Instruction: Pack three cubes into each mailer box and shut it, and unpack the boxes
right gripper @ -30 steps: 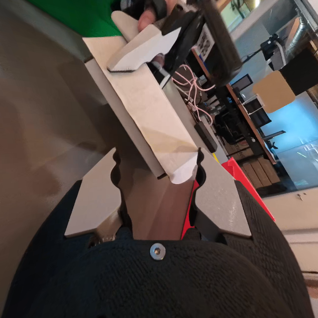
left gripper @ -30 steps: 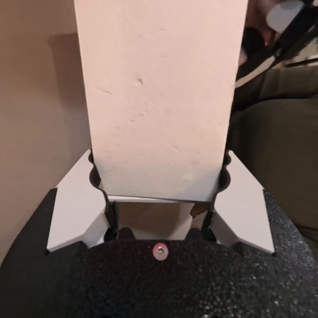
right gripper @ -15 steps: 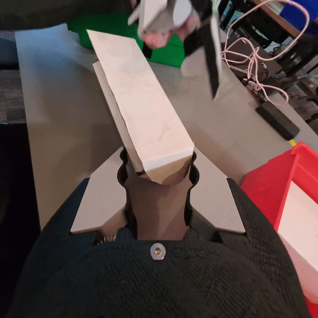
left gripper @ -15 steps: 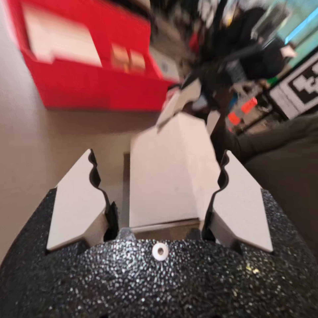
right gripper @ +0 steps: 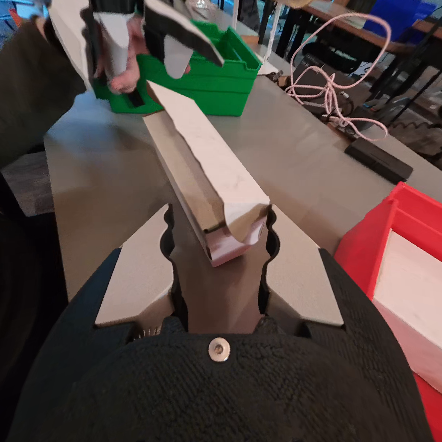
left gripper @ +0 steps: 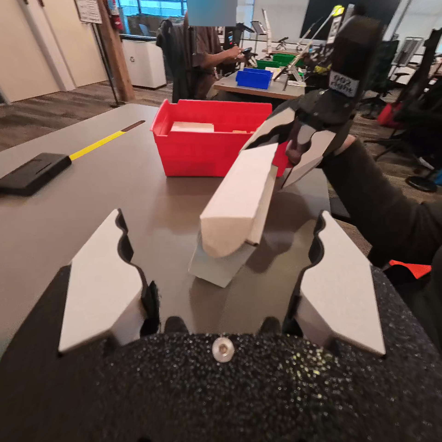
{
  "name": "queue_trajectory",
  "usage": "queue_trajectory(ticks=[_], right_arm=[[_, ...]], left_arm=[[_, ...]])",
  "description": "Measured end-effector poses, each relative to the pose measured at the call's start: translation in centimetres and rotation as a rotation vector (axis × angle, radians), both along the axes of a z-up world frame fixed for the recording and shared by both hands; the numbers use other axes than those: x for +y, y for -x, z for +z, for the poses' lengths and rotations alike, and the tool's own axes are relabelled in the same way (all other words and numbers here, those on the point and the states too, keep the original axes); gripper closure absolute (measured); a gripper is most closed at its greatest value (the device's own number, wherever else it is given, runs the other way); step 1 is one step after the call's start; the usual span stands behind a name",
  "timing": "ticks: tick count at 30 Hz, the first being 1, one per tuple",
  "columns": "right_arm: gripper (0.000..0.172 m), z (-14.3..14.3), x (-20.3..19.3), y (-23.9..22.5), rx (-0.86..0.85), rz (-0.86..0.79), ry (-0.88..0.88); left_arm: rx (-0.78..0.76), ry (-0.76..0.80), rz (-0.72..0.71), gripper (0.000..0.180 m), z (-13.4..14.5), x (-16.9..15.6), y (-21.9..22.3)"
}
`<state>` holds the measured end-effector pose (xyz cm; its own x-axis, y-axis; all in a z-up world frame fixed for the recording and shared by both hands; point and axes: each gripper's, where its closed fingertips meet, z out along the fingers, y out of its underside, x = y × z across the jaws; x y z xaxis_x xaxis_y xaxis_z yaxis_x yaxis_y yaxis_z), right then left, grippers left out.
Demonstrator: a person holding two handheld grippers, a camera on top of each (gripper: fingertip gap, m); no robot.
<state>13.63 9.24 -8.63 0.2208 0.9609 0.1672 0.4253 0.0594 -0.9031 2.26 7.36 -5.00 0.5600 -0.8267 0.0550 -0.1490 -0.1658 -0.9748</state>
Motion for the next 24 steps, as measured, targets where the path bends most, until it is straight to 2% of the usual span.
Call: queue_trajectory(ticks=[3, 7, 10, 15, 19, 21, 24], right_arm=[[0.102, 1.2, -0.5, -1.0, 0.056, -0.023, -0.037], [0.117, 2.3, 0.5, -2.4, 0.079, -0.134, -0.125], [0.128, 2.9, 1.4, -3.2, 0.112, -0.215, -0.133], [0.140, 1.8, 1.8, -3.1, 0.073, -0.255, -0.095], [0.149, 1.5, 1.8, -2.8, 0.068, -0.253, -0.099], [0.150, 1.4, 1.9, -2.6, 0.078, -0.245, -0.091], [0.157, 1.4, 2.0, -2.7, 0.091, -0.241, -0.087]], left_arm=[[-0.009, -0.060, 0.047, 0.040, -0.2, -1.3, 0.6], [-0.047, -0.097, 0.071, 0.065, -0.1, -2.3, 0.6], [-0.022, -0.112, 0.141, 0.084, -0.5, -1.4, 1.2], [-0.003, -0.069, 0.167, 0.105, -1.2, -0.5, 0.8], [0.040, -0.114, 0.197, 0.130, -1.2, 0.0, 1.1], [0.052, -0.164, 0.207, 0.136, -0.7, 0.2, 1.2], [0.086, -0.149, 0.196, 0.142, -1.0, 0.3, 1.2]])
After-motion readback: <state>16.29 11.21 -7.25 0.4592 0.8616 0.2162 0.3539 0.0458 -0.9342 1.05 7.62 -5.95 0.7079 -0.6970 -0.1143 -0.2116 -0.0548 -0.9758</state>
